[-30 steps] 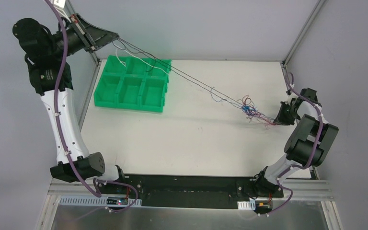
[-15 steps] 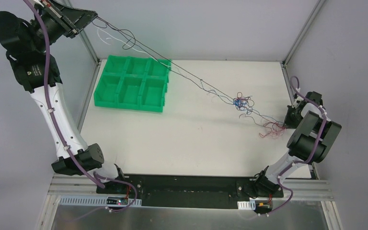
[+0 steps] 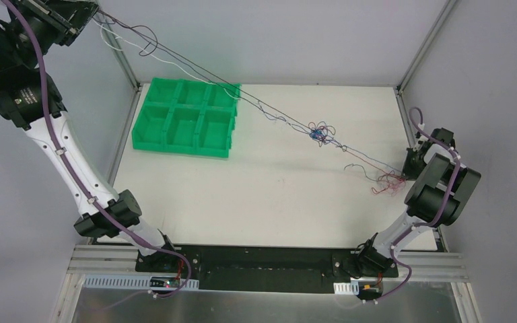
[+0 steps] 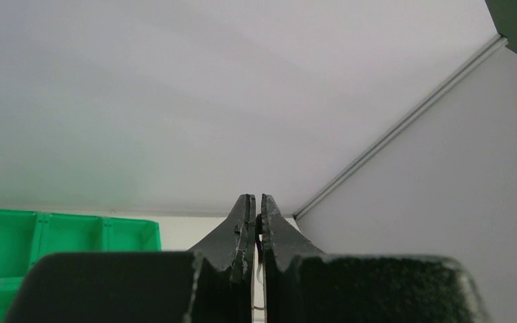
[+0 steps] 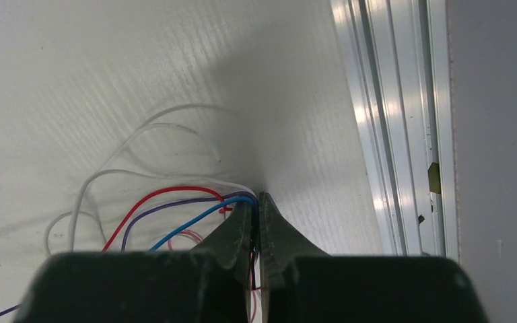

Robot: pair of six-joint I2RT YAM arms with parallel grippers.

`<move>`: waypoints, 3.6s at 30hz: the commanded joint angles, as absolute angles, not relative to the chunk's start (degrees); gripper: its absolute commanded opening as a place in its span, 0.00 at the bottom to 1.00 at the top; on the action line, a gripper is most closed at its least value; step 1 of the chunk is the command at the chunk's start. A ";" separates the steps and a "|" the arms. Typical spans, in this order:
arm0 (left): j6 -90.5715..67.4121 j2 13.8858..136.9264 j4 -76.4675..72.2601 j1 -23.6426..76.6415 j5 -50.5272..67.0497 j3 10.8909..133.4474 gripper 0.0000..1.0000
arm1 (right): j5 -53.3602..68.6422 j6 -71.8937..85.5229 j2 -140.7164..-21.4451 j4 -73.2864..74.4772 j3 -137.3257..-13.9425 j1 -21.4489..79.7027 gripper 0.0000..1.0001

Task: Untangle the cables

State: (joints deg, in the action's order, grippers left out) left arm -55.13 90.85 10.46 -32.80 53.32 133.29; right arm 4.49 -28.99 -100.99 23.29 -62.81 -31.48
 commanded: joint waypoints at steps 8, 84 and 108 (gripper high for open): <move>-45.43 85.39 10.37 -27.41 54.12 126.84 0.00 | 11.35 -27.60 -99.67 28.39 -68.33 -33.01 0.00; -15.95 92.86 8.13 24.15 34.77 70.01 0.00 | 7.87 -16.02 -107.88 34.67 -72.67 20.14 0.11; -18.77 78.32 25.47 -14.55 46.64 114.33 0.00 | -8.58 -32.74 -104.95 30.64 -63.72 4.35 0.00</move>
